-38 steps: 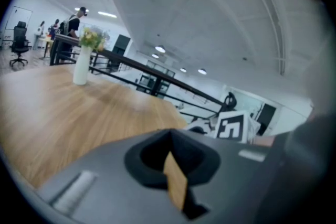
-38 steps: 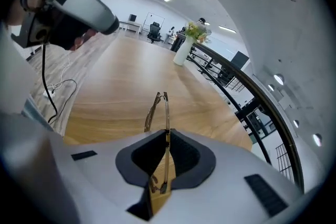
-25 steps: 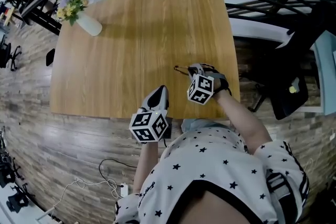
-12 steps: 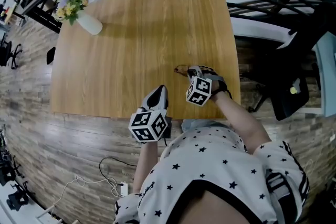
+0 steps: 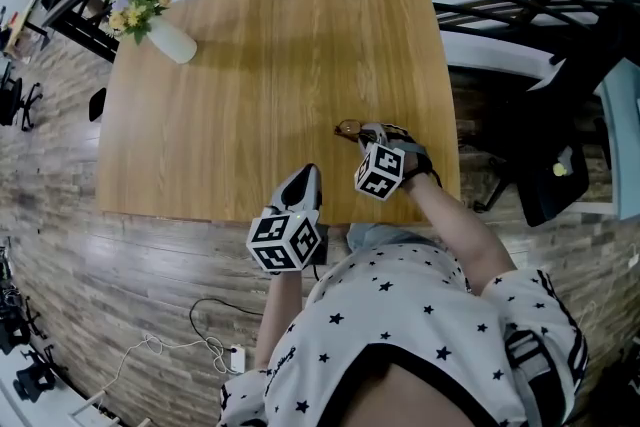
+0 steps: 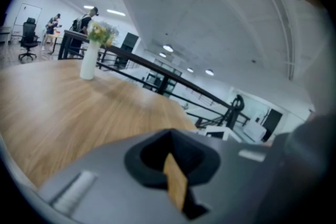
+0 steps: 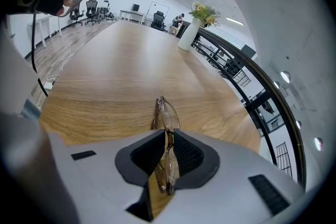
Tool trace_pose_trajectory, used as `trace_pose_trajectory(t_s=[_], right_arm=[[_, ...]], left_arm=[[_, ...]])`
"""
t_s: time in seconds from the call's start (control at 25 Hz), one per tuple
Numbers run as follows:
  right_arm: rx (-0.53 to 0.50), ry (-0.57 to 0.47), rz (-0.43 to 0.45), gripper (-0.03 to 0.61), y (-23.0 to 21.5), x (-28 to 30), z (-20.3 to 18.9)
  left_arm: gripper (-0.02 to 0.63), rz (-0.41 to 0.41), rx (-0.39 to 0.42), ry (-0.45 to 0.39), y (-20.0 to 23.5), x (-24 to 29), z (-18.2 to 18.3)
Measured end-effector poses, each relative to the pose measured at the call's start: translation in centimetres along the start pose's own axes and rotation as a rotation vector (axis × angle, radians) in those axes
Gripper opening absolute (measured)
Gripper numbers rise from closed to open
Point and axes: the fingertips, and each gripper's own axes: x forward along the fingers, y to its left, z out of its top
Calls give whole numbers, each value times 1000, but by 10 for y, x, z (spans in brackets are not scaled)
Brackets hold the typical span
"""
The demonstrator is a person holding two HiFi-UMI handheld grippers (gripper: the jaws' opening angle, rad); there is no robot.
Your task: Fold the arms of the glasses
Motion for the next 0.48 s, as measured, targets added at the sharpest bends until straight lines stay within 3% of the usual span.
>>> trace_pose_trajectory(t_s=[0.24, 0.48], right_arm=[[73, -45, -42, 21, 2, -16, 6], [226, -117, -56, 21, 15, -46, 15]], left_arm=[[8, -11, -1, -1, -1, -10, -4], [8, -27, 5, 8, -5, -25, -14]])
